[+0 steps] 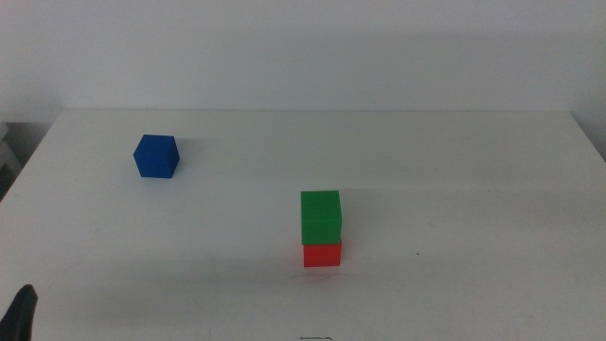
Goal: Stack red cubes first, then green, then blue cubes in a specific spot.
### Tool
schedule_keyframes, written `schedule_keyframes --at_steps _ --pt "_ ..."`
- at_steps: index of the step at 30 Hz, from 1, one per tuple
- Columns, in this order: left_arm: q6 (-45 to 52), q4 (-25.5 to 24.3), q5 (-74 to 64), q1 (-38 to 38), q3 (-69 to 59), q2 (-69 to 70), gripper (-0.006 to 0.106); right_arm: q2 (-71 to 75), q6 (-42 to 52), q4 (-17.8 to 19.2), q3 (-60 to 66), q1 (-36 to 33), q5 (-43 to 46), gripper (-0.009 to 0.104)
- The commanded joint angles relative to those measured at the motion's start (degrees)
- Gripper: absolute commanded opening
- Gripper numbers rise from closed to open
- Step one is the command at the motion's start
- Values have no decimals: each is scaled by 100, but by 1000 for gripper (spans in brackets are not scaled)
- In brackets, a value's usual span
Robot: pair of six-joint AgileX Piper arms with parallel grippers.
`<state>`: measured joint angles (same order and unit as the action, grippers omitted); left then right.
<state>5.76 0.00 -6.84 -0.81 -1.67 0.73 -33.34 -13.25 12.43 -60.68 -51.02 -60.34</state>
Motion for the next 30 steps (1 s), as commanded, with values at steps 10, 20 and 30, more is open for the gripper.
schedule_keyframes --at_steps 10,20,30 --pt "-51 -33 -842 3 2198 -2412 93 -31 57 161 -113 -11 359 79" --pt "-51 -33 -3861 3 5261 -5667 93 -31 57 167 -113 -11 359 79" --pt "-205 224 -4249 3 6534 -7301 93 -31 57 167 -113 -11 359 79"
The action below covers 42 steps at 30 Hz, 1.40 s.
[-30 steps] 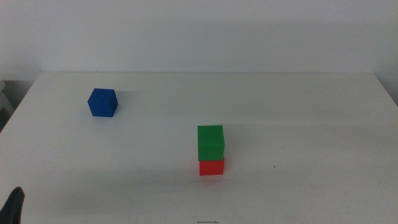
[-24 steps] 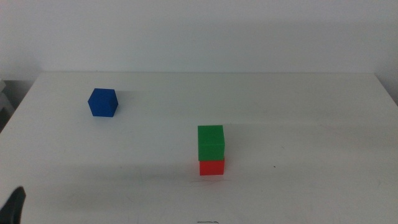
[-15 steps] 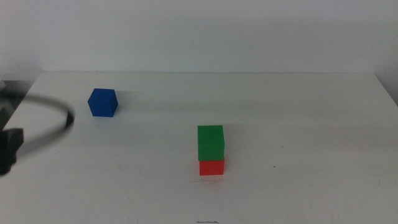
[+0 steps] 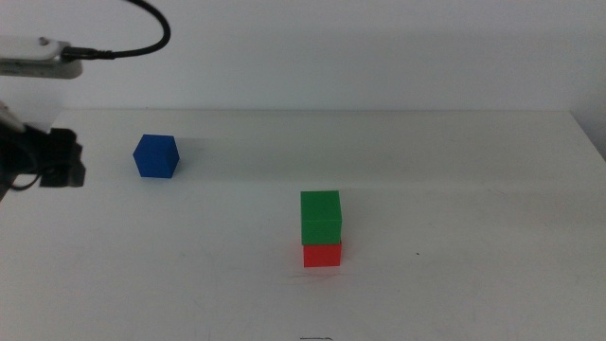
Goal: Stack red cubes first, then green, then blue cubes in a specific spot.
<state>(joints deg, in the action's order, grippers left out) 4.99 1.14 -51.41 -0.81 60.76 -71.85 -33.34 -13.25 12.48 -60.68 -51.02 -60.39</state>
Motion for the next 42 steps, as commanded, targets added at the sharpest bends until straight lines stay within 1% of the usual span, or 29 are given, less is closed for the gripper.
schedule_keyframes --at_steps 1,7,9,20,23,26,32,40,42 --pt "-144 110 219 3 336 -147 93 -31 57 162 -113 -11 365 79" --pt "-213 136 858 3 650 -957 93 -31 57 162 -113 -11 365 79" --pt "-223 177 836 3 886 -1230 93 -31 57 162 -113 -11 365 79" --pt "199 185 -101 242 3637 -3504 93 -31 57 162 -113 -11 365 79" --pt "307 345 -298 271 4268 -4087 93 -31 57 162 -113 -11 365 79" --pt "327 357 -412 299 4747 -4537 93 -31 57 162 -113 -11 365 79" --pt "327 372 -265 299 5113 -5131 93 -31 57 179 -113 -11 365 79" --pt "320 372 33 299 5119 -5480 93 -31 57 179 -113 -11 365 79" --pt "326 372 43 299 5119 -5540 91 -31 57 179 -113 -11 365 79"
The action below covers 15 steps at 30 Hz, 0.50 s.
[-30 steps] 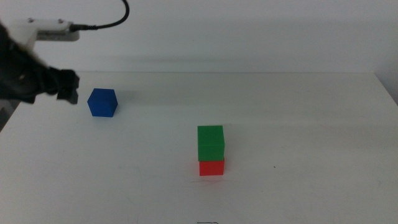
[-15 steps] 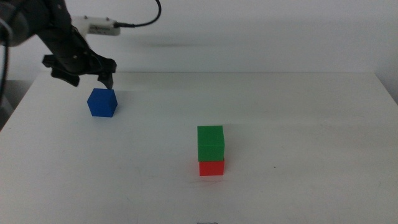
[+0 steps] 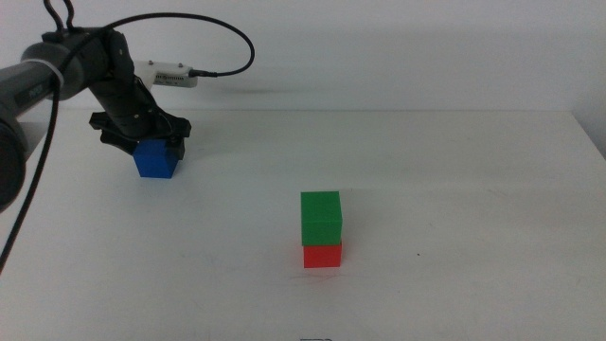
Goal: Stack red cubes first, then green, then blue cubes in a specific spot.
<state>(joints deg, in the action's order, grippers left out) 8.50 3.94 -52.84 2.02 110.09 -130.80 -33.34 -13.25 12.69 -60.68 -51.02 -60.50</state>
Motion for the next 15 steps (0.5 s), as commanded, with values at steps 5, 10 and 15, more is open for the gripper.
schedule_keyframes --at_steps 5,10,15 --pt "-25 92 266 16 186 286 76 -31 57 158 -113 -11 375 79" --pt "-127 88 427 9 186 274 47 -31 57 158 -113 -11 375 79" --pt "-275 207 176 9 186 420 16 -31 57 158 -113 -11 375 79"
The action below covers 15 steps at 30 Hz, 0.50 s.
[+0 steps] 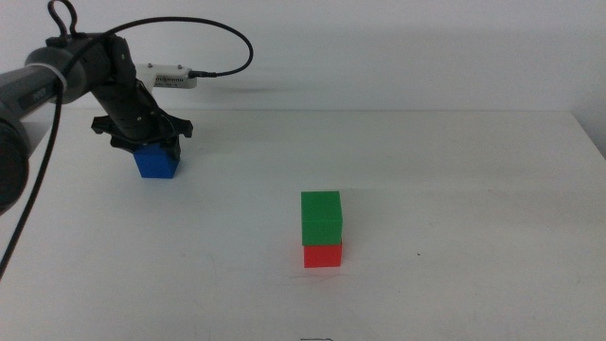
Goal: Stack red cubes first, then green, then blue cubes in a specific spot.
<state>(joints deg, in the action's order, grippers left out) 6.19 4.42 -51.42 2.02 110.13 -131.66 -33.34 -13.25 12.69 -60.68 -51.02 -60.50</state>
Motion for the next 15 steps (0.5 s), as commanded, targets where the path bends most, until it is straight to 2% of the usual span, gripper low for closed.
schedule_keyframes --at_steps 1,3,5,10,13,15 --pt "-25 249 -102 9 182 591 10 -31 57 158 -113 -11 375 79" --pt "-38 282 -478 9 149 854 4 -31 57 158 -113 -11 375 79" --pt "-99 243 -664 16 -57 1222 2 -31 57 158 -113 -11 375 79" --pt "-897 254 -12 246 -1874 2682 2 -31 57 158 -113 -11 375 79" --pt "-1751 -140 455 696 -2775 3588 2 -31 57 158 -113 -11 375 79" --pt "-2486 -693 326 1148 -2955 3991 2 -31 57 158 -113 -11 375 79"
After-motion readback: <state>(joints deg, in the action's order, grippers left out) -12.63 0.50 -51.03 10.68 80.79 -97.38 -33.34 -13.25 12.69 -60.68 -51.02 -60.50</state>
